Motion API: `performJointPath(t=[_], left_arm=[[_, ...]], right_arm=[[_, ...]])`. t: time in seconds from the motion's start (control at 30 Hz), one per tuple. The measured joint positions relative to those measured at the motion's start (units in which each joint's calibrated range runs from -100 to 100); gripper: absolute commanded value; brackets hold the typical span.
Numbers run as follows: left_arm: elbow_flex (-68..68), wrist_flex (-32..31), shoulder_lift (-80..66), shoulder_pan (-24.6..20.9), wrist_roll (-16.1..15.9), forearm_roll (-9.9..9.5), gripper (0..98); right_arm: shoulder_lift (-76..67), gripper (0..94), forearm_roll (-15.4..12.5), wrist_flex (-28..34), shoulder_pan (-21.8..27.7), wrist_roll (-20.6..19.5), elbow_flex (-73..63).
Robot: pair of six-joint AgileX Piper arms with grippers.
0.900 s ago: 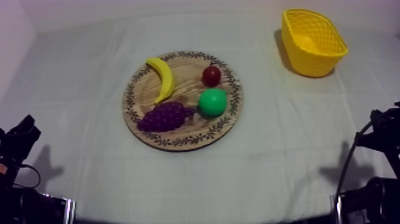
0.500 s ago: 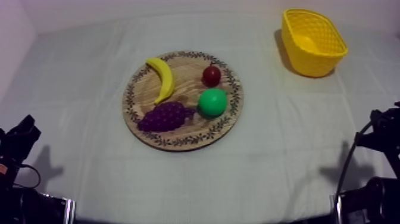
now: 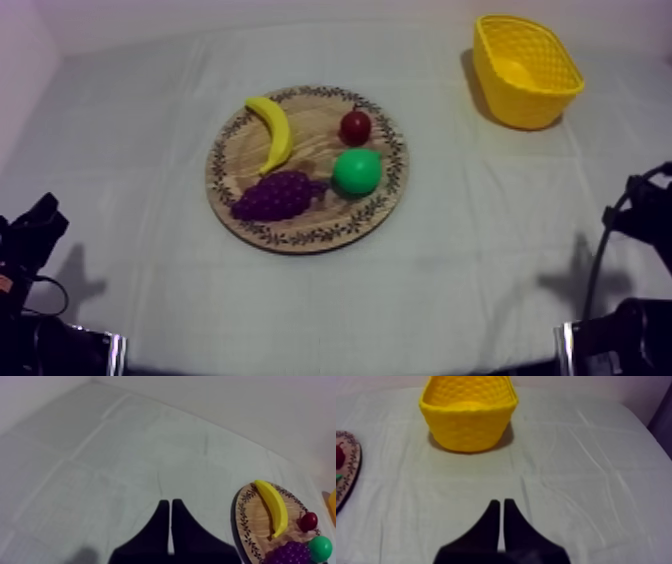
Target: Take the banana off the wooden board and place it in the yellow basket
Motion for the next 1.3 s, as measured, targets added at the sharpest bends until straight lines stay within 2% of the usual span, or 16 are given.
performJointPath(t=[0.17,0.27,0.53,0.7,0.77,0.93,1.07,1.17,1.3], left_arm=[[0.0,0.0,0.0,0.0,0.0,0.0,0.1],[0.0,0.0,0.0,0.0,0.0,0.0,0.1],[0.0,0.0,0.0,0.0,0.0,0.0,0.1],[0.0,0.0,0.0,0.0,0.0,0.0,0.1],[0.0,0.0,0.0,0.0,0.0,0.0,0.1],[0.0,0.0,0.0,0.0,0.0,0.0,0.1],[0.0,0.0,0.0,0.0,0.0,0.0,0.1],[0.0,0.0,0.0,0.0,0.0,0.0,0.1],[0.0,0.0,0.0,0.0,0.0,0.0,0.1]], right_arm=[[12.95,0.6,2.95,0.52,-4.9,-4.04,-12.6],[22.13,0.6,5.78,1.32,-8.93,-7.4,-22.78],[48.82,0.6,18.02,4.48,-22.01,-22.31,-48.34],[63.66,0.7,22.28,6.54,-29.8,-30.47,-62.33],[69.5,0.7,22.23,6.93,-32.4,-33.08,-67.17],[81.74,0.7,18.91,7.06,-36.79,-36.15,-78.47],[90.73,0.7,16.95,6.96,-38.77,-35.69,-85.63],[97.11,0.7,16.83,6.88,-39.68,-33.78,-89.58],[104.0,0.7,16.79,6.84,-40.46,-33.35,-93.55]])
